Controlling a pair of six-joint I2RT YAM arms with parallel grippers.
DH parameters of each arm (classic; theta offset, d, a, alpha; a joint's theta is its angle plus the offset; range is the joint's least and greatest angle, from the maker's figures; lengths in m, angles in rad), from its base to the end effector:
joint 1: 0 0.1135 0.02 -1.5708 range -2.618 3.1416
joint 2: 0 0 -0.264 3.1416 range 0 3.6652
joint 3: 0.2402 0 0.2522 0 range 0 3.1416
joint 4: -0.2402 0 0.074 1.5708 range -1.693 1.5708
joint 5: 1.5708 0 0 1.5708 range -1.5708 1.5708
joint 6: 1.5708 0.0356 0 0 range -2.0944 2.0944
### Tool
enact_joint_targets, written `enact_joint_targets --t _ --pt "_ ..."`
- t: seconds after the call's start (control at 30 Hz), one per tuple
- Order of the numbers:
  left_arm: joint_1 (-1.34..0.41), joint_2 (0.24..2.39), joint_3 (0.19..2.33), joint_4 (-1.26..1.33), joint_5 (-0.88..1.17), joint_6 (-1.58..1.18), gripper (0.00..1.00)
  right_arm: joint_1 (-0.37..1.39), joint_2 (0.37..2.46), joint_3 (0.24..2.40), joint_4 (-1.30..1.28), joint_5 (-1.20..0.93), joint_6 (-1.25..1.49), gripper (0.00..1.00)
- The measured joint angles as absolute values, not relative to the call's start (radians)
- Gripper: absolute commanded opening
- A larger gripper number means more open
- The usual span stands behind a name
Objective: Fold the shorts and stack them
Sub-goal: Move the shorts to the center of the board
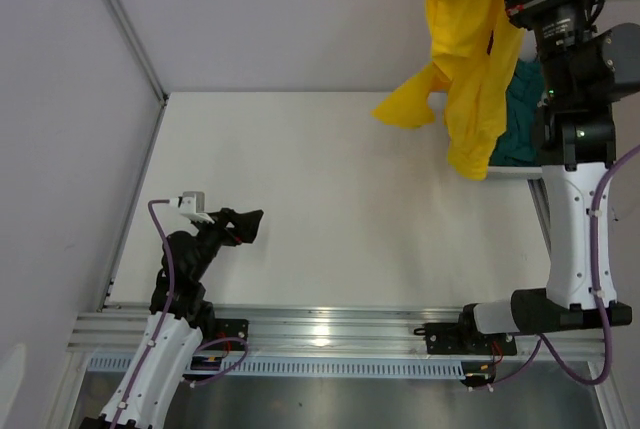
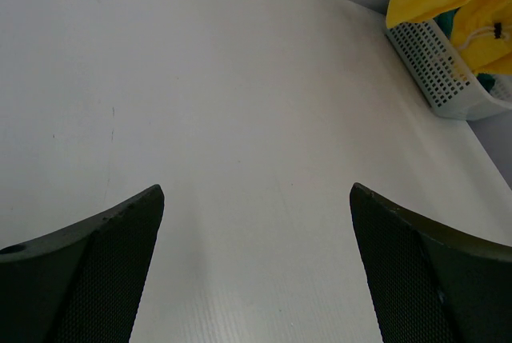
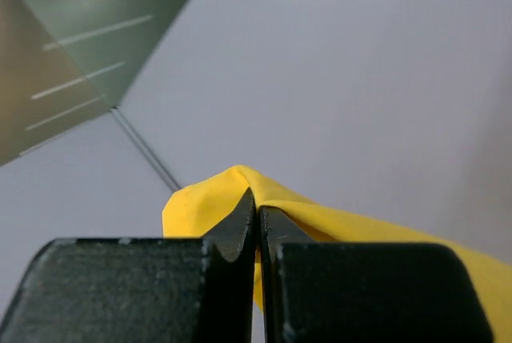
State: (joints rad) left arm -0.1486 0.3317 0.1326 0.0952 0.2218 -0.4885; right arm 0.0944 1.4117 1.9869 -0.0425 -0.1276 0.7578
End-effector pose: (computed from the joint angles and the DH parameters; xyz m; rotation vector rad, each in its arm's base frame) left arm 0.1279 -0.0271 0.1986 -0.1199 1.7117 -0.6624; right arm 0.2437 0.0276 0.6133 0.2356 1.0520 0.8374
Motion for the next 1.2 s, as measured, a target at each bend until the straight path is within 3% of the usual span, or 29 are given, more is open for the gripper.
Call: enact_joint_targets --t 0.47,0.67,0.87,1.2 --pt "-0.149 0.278 0.133 0.082 0.221 -0.487 0.99 0.171 1.228 2.006 -0.017 -0.229 0.941 0.00" --pt "-0.149 0.253 0.133 0.044 0.200 -0.486 0.99 0.255 1.137 1.748 0.021 -0.265 1.043 0.00" --pt "-0.149 0.203 0.133 0.038 0.193 -0.489 0.99 0.425 1.266 1.649 -0.057 -0.263 1.009 0.00" --pt "-0.149 0.098 0.139 0.025 0.216 -0.590 0.99 0.656 1.404 1.412 -0.229 -0.072 0.842 0.00"
